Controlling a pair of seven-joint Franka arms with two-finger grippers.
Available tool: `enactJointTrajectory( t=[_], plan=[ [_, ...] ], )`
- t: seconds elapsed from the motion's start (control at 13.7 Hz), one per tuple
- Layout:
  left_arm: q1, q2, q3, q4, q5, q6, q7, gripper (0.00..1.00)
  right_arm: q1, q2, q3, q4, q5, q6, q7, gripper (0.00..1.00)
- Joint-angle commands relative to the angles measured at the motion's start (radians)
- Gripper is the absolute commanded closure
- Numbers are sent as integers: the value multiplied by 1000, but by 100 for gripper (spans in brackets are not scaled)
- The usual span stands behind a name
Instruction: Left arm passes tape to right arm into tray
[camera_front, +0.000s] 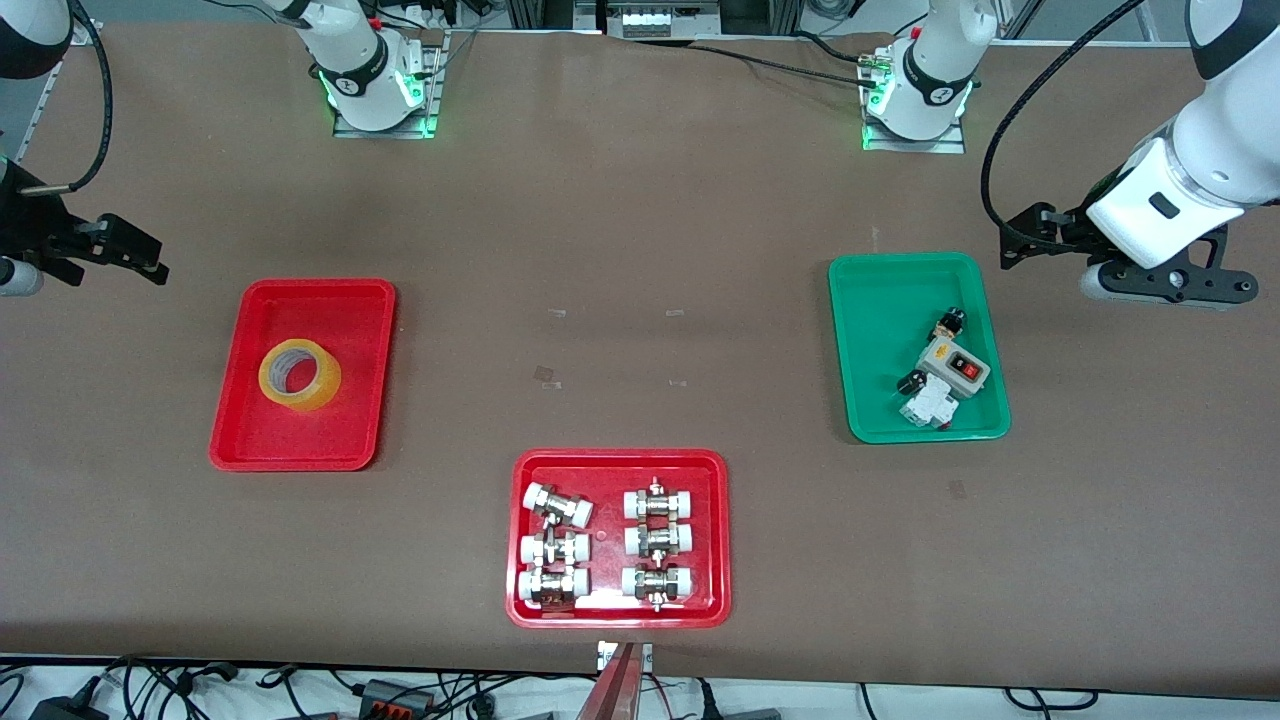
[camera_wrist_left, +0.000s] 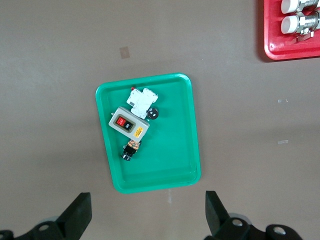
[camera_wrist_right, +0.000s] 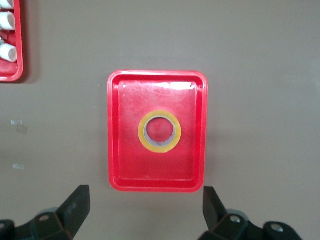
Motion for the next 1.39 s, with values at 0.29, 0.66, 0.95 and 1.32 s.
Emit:
enactJointTrajectory(
  t=[0.29,0.66,0.95,1.32],
  plan=[
    [2,-3,-5,6,26,-1,-11,0,-3,-9,-1,3,-11,-27,5,0],
    [2,-3,-5,6,26,-1,-11,0,2,-9,-2,3,-8,-30,5,0],
    [3,-3,-5,5,25,-1,-11,0,4,-12,-1,2,-8,-32,5,0],
    [2,-3,-5,5,25,-1,-11,0,4,-18,1,0,-8,-44,8,0]
  ],
)
